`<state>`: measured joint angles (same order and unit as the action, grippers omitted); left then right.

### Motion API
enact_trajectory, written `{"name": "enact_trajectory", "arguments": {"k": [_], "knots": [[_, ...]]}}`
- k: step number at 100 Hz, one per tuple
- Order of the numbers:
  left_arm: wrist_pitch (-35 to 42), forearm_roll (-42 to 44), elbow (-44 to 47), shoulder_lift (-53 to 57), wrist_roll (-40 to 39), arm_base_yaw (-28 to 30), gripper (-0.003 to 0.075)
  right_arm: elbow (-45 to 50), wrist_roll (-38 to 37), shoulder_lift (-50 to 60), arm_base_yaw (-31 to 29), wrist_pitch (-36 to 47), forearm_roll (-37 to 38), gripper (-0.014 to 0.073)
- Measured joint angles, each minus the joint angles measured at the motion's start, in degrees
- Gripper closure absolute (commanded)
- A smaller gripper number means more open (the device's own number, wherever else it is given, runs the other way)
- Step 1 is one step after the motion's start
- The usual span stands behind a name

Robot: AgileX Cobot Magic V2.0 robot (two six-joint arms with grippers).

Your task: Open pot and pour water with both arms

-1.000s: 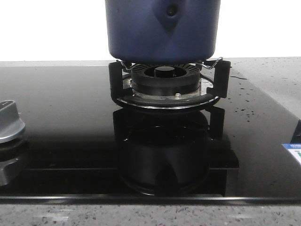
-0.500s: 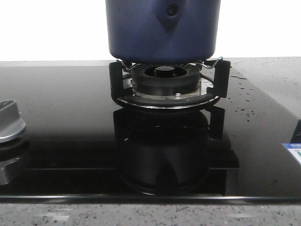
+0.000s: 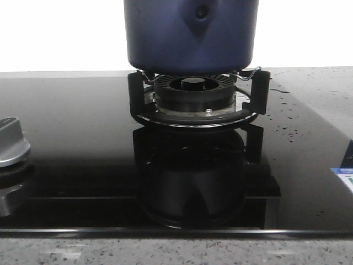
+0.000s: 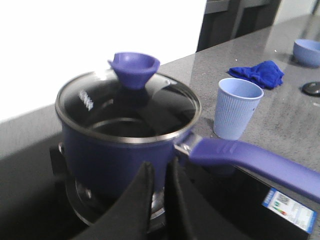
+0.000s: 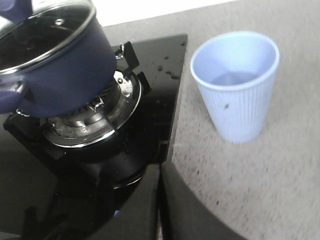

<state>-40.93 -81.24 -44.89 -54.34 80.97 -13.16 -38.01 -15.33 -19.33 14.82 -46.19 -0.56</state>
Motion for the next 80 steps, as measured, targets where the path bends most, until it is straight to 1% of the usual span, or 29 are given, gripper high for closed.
{"name": "enact_trajectory", "arguments": {"k": [4, 8, 14, 19, 20, 22, 23, 27, 35, 41, 57, 62, 73, 80], "knots": [[-0.48, -0.27, -1.52, -1.92, 1.47, 0.00, 0.0528, 0.00, 1.30, 0.00, 0.00, 0.69, 0.00, 0.0613], [-1.17, -0.38, -3.15, -4.05, 2.61, 0.00, 0.0454, 0.00, 2.00, 0.00, 0.00, 1.27, 0.00, 0.0569], [-1.86, -0.66, -5.52, -6.99, 3.54, 0.00, 0.0344, 0.00, 2.50, 0.00, 0.00, 1.89, 0.00, 0.0448], [-2.26, -0.79, -7.74, -9.65, 3.90, -0.12, 0.0279, 0.00, 2.72, 0.00, 0.00, 2.45, 0.56, 0.0334], [-2.26, -0.89, -8.39, -10.43, 3.98, -0.12, 0.0272, 0.00, 2.84, 0.00, 0.00, 2.46, 0.56, 0.0300], [-2.40, -0.89, -9.39, -11.55, 4.11, -0.26, 0.0254, 0.00, 2.84, 0.00, 0.00, 2.73, 0.56, 0.0267], [-2.40, -1.00, -9.73, -11.93, 4.11, -0.39, 0.0245, 0.00, 2.84, 0.00, 0.00, 2.71, 0.56, 0.0235], [-2.50, -0.98, -11.75, -14.20, 4.34, -0.64, 0.0232, 0.00, 2.93, 0.00, 0.00, 3.18, 1.39, 0.0146], [-3.28, -1.23, -15.46, -18.31, 5.88, -1.35, 0.0230, 0.00, 2.93, 0.00, 0.00, 4.06, 2.91, 0.0029], [-4.75, -1.98, -18.26, -21.68, 7.85, -2.02, 0.0230, 0.00, 3.07, 0.00, 0.00, 4.74, 3.68, 0.0003], [-8.74, -6.22, -23.87, -29.44, 11.86, -3.60, 0.0221, 0.00, 3.09, 0.00, 0.00, 5.99, 4.90, 0.0010], [-9.26, -7.26, -25.52, -31.45, 13.06, -3.96, 0.0208, 0.00, 3.19, -0.04, 0.00, 6.12, 4.90, 0.0010], [-10.09, -8.68, -27.99, -35.35, 15.16, -3.96, 0.0151, 0.00, 3.19, -0.04, 0.00, 6.25, 4.90, 0.0010], [-10.22, -9.15, -29.10, -37.21, 15.92, -3.96, 0.0141, 0.00, 3.19, -0.04, 0.00, 6.35, 4.90, 0.0010]]}}
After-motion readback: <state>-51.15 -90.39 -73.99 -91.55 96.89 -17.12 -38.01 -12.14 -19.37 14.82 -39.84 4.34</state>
